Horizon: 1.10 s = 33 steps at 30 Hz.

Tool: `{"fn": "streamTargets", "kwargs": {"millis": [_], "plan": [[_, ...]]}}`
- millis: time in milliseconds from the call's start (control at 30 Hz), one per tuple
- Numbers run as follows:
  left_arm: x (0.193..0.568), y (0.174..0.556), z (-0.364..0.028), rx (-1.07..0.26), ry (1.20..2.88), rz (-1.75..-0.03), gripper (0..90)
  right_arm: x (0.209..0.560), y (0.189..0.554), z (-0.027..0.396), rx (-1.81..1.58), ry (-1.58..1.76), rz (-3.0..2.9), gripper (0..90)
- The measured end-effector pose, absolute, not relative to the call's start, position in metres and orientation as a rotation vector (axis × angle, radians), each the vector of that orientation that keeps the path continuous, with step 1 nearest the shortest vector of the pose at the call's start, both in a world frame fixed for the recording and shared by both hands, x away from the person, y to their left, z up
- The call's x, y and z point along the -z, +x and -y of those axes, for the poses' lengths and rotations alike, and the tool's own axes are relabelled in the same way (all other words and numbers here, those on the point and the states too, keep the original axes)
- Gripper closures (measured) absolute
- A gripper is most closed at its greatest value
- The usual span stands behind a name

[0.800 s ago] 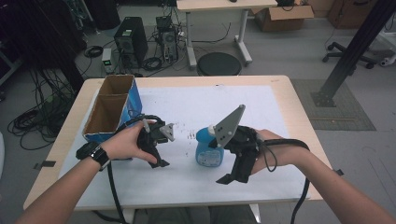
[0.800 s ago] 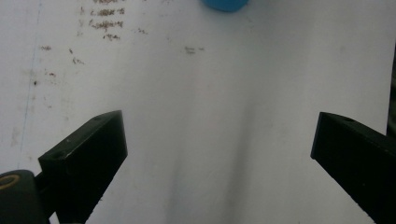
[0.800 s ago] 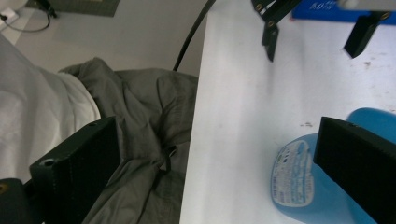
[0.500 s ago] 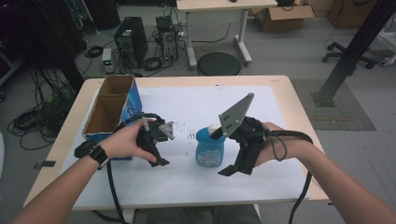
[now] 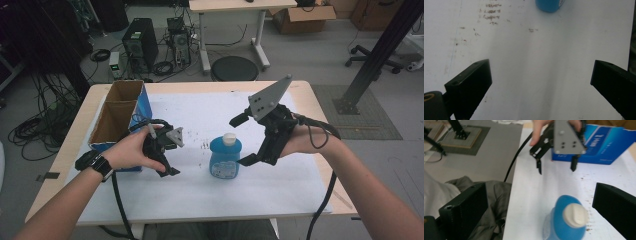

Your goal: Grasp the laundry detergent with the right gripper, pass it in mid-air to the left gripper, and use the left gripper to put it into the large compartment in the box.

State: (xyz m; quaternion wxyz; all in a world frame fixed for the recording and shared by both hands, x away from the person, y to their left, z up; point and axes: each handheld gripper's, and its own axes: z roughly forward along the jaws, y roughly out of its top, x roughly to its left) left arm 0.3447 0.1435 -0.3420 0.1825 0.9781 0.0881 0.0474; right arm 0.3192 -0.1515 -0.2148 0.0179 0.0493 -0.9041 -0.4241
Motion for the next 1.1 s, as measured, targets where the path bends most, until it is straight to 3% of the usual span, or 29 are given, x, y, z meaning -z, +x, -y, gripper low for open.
{"fn": "streamTargets", "kwargs": {"millis": [567, 1100], "plan": [[0.342, 0.339, -0.152, -0.144, 2.744, -0.297, 4.2, 0.253, 0.354, 0.192, 1.474, -0.078, 2.747, 0.0], [0.341, 0.338, -0.153, -0.153, 2.74, -0.312, 4.2, 0.307, 0.357, 0.204, 1.542, -0.225, 2.72, 0.0]]}}
